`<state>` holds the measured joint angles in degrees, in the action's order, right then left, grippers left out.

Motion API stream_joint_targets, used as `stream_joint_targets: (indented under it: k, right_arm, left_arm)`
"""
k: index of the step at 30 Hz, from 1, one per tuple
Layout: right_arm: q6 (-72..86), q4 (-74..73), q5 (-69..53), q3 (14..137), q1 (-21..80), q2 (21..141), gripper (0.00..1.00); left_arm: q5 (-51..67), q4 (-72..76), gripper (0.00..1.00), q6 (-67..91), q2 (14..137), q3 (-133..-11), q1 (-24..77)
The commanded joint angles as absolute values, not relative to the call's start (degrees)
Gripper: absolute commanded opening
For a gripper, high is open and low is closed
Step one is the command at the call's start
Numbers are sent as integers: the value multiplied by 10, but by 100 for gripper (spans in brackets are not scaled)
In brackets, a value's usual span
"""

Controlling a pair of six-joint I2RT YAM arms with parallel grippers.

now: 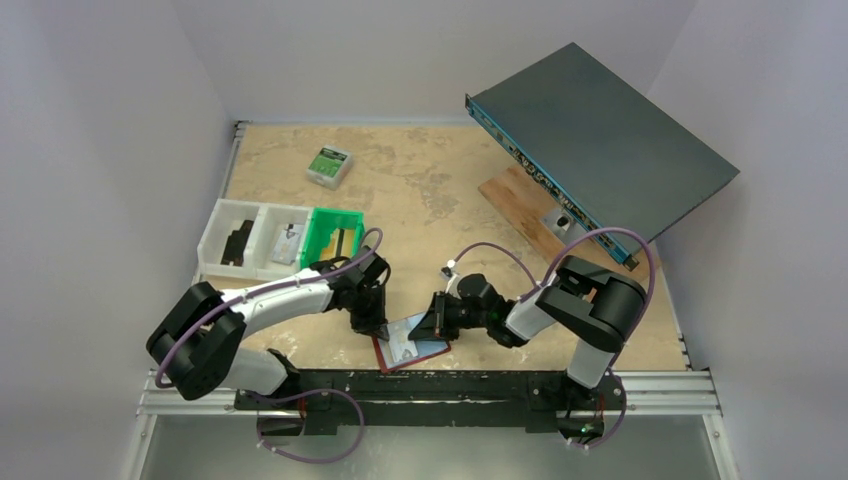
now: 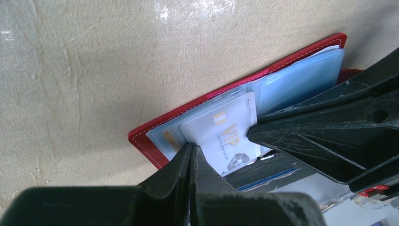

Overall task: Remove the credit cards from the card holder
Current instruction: Remove the credit card from the card holder.

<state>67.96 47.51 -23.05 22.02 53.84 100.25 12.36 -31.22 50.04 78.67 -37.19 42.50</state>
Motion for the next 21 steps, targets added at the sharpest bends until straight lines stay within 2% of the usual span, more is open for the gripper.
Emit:
stream_joint_targets:
  k: [1, 5, 8, 15, 18, 21]
  right_arm:
    - [679, 472, -221, 210, 543, 991, 0]
    - [673, 457, -207, 210, 544, 983, 0]
    - [674, 459, -206, 212, 544, 989, 0]
    - [673, 452, -201, 218, 544, 992, 0]
    - [672, 449, -200, 218, 544, 990, 0]
    - [670, 445, -198, 218, 544, 987, 0]
  left_arm:
    - [82, -323, 0, 491, 784, -357, 434]
    - [76, -357, 7, 479, 743, -375, 434]
    - [84, -369, 7, 473, 723, -385, 434]
    - [118, -340, 6, 474, 713, -373, 441]
    - [130, -319, 0, 477, 729, -366, 446]
    - [136, -297, 0, 483, 749, -358, 450]
